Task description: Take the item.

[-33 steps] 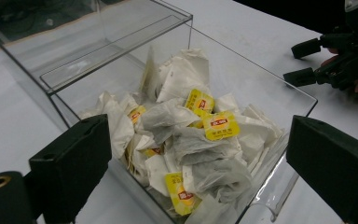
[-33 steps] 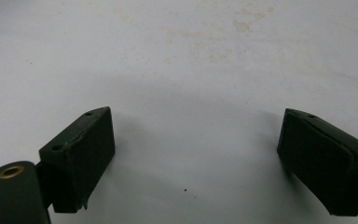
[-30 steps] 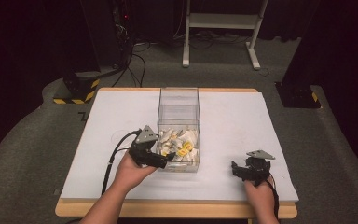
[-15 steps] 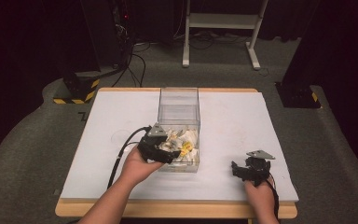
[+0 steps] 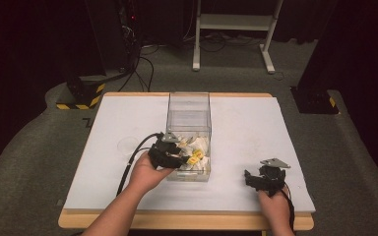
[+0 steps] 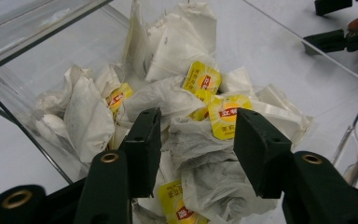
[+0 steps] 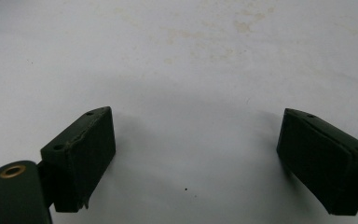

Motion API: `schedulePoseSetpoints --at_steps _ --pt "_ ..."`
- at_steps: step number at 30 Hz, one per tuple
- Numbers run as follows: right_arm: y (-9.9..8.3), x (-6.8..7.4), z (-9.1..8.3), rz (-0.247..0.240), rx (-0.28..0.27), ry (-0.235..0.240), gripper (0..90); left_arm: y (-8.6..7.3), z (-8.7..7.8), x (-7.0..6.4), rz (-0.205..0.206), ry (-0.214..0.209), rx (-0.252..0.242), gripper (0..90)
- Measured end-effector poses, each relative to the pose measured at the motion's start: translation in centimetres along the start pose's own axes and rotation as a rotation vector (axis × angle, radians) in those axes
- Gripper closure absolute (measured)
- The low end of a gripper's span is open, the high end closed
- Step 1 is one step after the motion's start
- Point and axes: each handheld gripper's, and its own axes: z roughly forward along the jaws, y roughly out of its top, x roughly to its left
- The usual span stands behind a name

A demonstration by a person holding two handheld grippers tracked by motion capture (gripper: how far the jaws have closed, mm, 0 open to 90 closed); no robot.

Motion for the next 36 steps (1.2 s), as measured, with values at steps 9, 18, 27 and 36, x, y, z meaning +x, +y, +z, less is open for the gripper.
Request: schedulePoseSetpoints --at_steps 9,18,27,36 --pt "0.0 0.0 0.0 0.000 -0.001 0.000 11.6 0.2 0.9 0.1 0.011 -0.005 0.052 56.2" --pt "0.0 0.0 0.0 -0.001 -0.001 0.000 11.7 0.5 1.1 0.1 0.014 0.005 0.071 57.9" --pt "0.0 0.0 0.0 0.000 0.000 0.001 11.7 0.8 1.3 -0.1 0.004 -0.005 0.105 64.4" --pt "0.0 0.0 0.0 0.000 0.000 0.002 11.7 0.8 1.2 -0.3 0.019 0.007 0.121 81.6"
